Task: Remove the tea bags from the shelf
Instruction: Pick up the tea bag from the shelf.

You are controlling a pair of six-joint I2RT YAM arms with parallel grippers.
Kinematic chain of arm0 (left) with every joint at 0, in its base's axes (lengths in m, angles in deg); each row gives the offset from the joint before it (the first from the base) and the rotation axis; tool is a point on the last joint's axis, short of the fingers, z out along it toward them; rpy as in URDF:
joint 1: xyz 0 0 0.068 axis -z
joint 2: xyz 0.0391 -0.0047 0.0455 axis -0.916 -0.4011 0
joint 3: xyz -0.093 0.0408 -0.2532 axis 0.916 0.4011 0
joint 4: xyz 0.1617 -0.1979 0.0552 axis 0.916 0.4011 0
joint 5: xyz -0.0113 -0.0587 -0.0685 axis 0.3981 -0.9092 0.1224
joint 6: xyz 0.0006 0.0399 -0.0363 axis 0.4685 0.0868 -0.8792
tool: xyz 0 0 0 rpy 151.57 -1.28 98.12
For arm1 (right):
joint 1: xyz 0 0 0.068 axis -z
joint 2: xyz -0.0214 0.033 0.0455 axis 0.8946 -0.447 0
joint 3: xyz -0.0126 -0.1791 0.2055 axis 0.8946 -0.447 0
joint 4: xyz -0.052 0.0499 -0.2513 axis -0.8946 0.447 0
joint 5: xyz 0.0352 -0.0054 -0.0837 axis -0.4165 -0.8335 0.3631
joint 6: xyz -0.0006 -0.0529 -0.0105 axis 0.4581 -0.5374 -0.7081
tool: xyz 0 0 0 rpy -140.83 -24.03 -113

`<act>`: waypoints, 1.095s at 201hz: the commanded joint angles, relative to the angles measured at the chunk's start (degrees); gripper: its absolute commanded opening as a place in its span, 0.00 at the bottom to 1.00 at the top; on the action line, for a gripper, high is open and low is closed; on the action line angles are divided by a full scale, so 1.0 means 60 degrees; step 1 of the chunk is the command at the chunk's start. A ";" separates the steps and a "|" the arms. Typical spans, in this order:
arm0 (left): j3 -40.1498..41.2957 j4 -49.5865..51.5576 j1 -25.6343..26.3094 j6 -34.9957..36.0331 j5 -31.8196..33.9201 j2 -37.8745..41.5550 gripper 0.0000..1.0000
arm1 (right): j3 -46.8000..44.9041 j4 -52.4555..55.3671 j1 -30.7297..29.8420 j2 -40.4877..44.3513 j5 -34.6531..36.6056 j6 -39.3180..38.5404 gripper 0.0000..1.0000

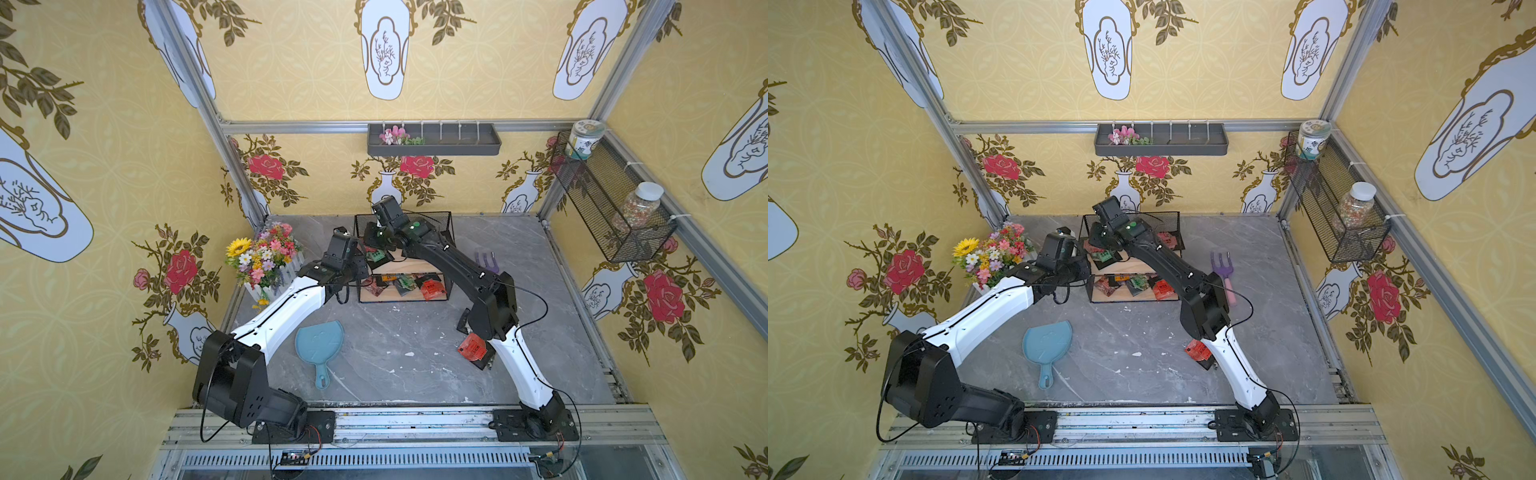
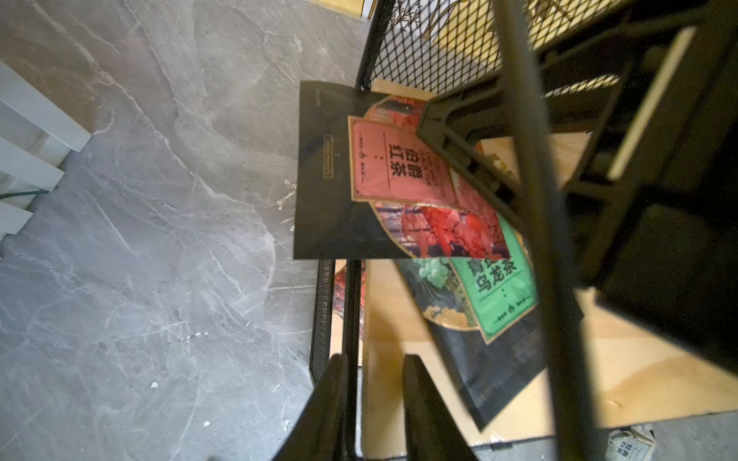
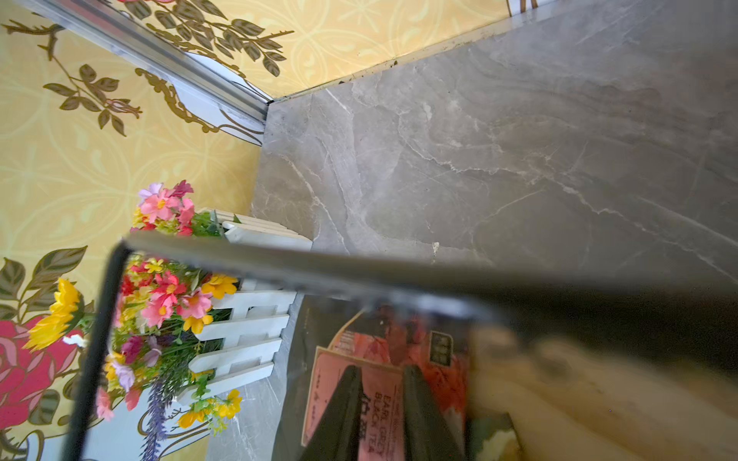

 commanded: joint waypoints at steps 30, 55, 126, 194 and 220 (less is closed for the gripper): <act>0.0015 0.0256 0.0025 0.0115 -0.0130 -0.0137 0.29 | 0.0151 0.1856 0.0184 -0.0253 0.0826 -0.0052 0.23; -0.0007 0.0281 0.0012 0.0164 -0.0130 -0.0155 0.29 | -0.0304 0.1989 0.0241 0.0087 0.0961 -0.0231 0.23; -0.0035 0.0280 0.0007 0.0179 -0.0130 -0.0179 0.29 | -0.1186 0.2311 0.0271 0.0928 0.1546 -0.0394 0.23; -0.0006 0.0288 0.0011 0.0147 -0.0170 -0.0133 0.29 | -0.1481 0.0825 -0.0163 0.1718 0.1984 -0.2134 0.35; -0.0025 0.0277 0.0013 0.0118 -0.0189 -0.0149 0.29 | -0.1436 0.0423 -0.0337 0.1987 0.2029 -0.2663 0.42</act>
